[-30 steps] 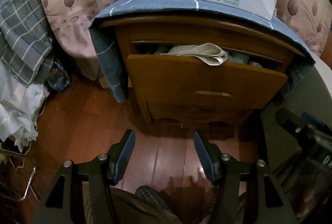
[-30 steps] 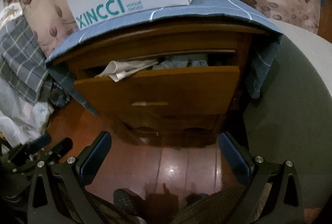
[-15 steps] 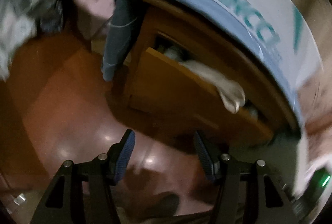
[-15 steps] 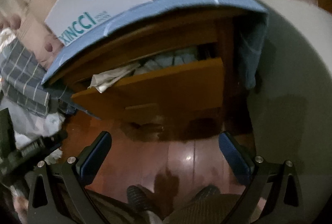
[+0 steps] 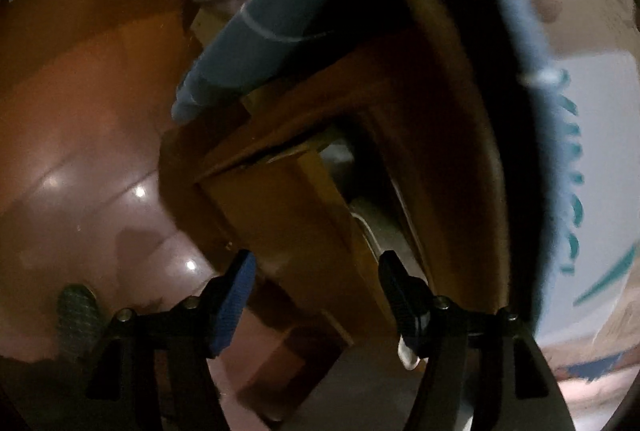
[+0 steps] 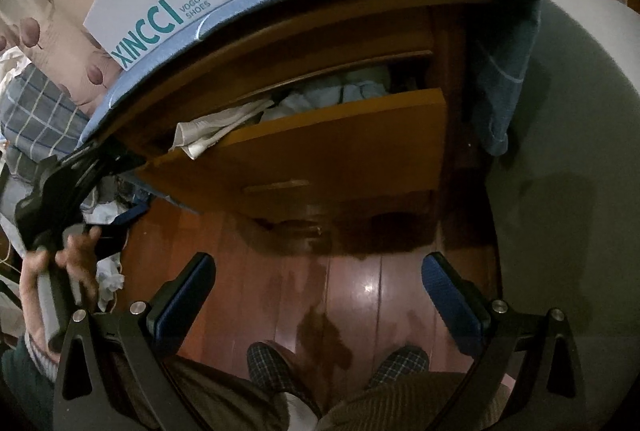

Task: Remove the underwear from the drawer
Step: 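Pull the drawer further open with the left tool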

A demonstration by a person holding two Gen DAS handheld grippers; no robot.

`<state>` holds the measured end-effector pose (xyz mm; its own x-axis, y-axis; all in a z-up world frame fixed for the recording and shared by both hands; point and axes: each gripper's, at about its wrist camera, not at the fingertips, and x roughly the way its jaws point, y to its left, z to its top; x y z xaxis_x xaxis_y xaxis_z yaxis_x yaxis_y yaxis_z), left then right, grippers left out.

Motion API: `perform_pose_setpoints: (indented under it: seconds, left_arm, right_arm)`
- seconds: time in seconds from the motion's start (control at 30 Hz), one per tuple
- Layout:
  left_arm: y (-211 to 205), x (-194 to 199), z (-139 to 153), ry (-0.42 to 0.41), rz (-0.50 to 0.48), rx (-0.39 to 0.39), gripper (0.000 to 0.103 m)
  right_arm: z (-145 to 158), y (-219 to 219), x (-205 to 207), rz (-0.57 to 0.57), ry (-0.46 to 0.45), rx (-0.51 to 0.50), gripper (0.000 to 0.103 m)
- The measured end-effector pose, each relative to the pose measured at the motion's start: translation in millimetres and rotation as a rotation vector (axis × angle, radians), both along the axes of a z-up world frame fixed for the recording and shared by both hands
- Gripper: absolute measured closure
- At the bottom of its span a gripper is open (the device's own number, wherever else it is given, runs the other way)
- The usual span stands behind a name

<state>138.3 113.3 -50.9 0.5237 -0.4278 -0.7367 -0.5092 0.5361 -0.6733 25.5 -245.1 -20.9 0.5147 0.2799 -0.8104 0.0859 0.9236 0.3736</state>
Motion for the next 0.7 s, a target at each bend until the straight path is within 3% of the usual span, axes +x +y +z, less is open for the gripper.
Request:
perform_pose_setpoints:
  seconds: [0.23, 0.4, 0.53, 0.7]
  left_arm:
    - [11, 12, -13, 0.035, 0.079, -0.064, 0.032]
    - [9, 21, -27, 0.060, 0.120, -0.018, 0.019]
    - [7, 28, -32, 0.085, 0.139, 0.001, 0.018]
    - [4, 41, -61, 0.110, 0.149, -0.005, 0.014]
  right_arm:
    - [-1, 0, 1, 0.004, 0.007, 0.017, 0.001]
    - [-1, -1, 1, 0.003, 0.009, 0.021, 0.001]
    - [-2, 1, 1, 0.003, 0.012, 0.020, 0.001]
    - [-3, 3, 2, 0.008, 0.018, 0.014, 0.001]
